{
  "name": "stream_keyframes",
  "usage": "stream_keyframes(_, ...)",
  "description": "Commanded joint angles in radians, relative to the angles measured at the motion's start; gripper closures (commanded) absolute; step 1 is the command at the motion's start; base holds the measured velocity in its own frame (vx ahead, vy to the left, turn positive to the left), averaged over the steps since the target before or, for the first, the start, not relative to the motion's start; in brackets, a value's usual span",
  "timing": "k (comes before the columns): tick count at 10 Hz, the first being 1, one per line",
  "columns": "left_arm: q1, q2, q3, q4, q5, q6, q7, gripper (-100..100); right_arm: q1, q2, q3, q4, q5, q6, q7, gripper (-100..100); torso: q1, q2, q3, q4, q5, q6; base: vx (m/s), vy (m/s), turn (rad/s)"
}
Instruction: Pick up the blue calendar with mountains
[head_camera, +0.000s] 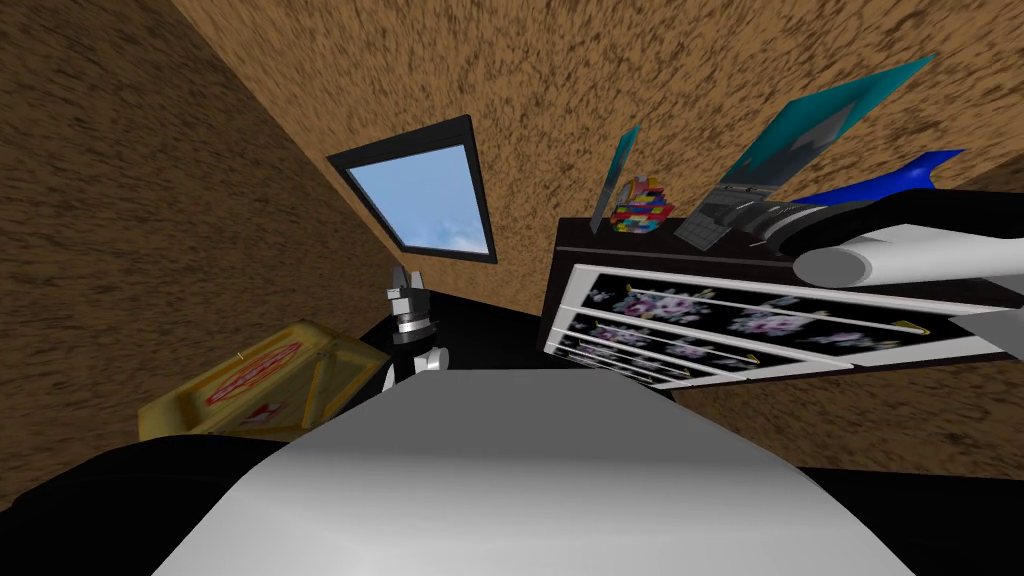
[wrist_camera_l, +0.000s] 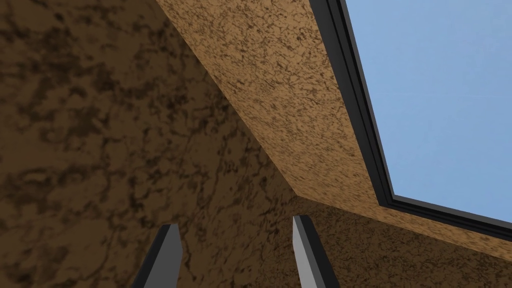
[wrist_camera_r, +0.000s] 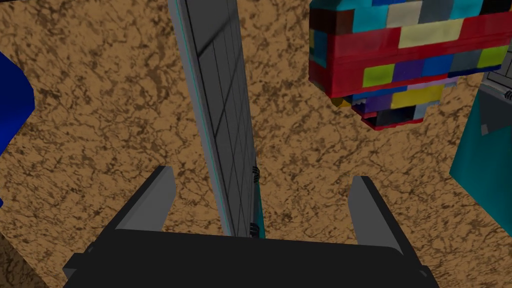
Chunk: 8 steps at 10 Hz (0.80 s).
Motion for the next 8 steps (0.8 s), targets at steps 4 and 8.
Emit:
stream_keyframes(4,0.000,0.000,0.000,0.000,0.000,0.000,0.000,0,-0.139,-0.048,0.099,0.069,-0.074,-0.002,0.097,-100,0.001,0.001,0.000,0.000,0.000,0.000,-0.009,0.017,-0.089)
stream_keyframes(8,0.000,0.000,0.000,0.000,0.000,0.000,0.000,0,-0.266,-0.094,0.192,0.133,-0.146,0.001,0.192,-100,0.001,0.001,0.000,0.000,0.000,0.000,-0.008,0.017,-0.090)
